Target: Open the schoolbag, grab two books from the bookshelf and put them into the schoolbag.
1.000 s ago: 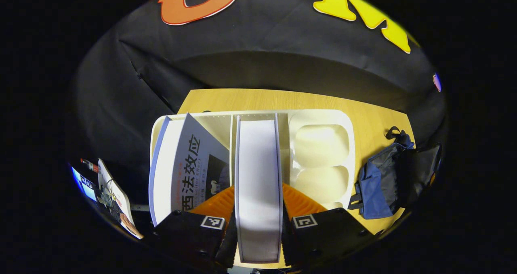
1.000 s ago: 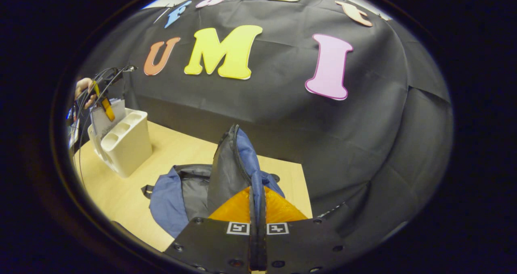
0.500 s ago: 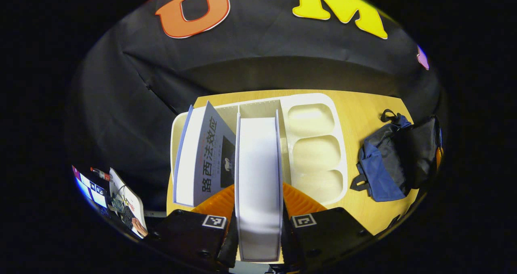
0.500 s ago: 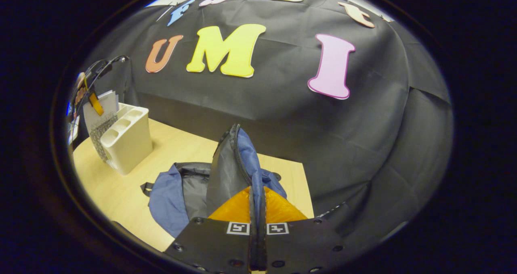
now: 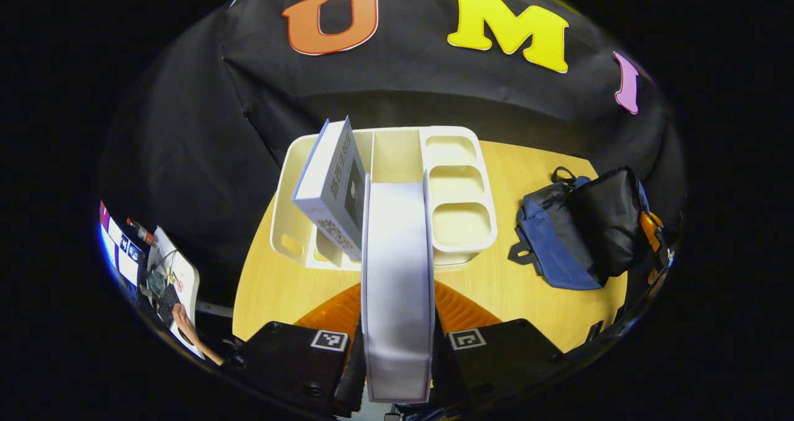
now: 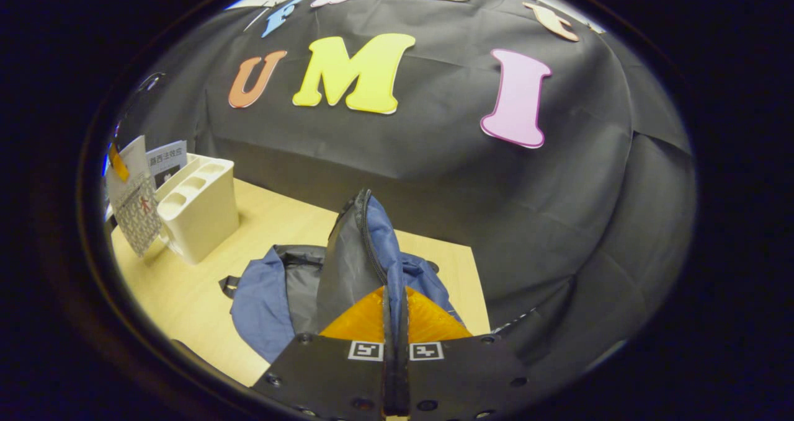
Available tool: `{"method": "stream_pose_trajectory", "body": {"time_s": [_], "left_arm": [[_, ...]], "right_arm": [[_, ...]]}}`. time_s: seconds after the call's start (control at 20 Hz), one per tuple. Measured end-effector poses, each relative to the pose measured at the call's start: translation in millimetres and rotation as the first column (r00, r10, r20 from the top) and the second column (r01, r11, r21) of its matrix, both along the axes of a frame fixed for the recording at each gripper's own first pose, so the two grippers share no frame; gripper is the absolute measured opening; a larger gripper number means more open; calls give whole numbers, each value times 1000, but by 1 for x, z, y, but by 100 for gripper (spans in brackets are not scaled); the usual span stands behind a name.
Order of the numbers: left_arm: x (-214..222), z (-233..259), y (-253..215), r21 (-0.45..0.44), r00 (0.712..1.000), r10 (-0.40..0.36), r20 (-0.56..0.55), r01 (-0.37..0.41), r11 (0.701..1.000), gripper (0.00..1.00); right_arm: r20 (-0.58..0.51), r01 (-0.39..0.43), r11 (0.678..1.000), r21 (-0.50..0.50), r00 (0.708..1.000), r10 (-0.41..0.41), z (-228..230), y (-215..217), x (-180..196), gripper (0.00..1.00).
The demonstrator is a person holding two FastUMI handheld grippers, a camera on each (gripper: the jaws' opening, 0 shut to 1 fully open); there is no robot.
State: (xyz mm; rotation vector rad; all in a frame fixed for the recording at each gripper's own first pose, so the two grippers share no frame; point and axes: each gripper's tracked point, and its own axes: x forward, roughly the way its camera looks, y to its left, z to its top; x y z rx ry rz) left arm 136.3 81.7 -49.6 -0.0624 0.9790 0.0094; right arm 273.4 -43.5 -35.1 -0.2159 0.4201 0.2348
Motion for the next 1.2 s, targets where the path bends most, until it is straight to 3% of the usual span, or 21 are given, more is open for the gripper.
{"method": "stream_pose_trajectory", "body": {"time_s": [0.25,0.65,0.85,1.2], "left_arm": [[-39,-7,-13,-152,998,55,18,-52,987,43],[-49,-11,-61,-391,993,117,30,-96,915,43],[-45,-7,-105,-491,996,78,52,-42,870,43],[-17,-3,-191,-641,995,-1,100,65,764,45]], "right_arm": [[-12,-2,1000,-4,1000,2,-6,4,4,2],[-13,-16,999,-36,1000,16,-1,10,6,1],[-7,-16,999,-42,1000,16,6,10,7,1],[15,-1,999,-40,1000,1,24,8,8,1]]}}
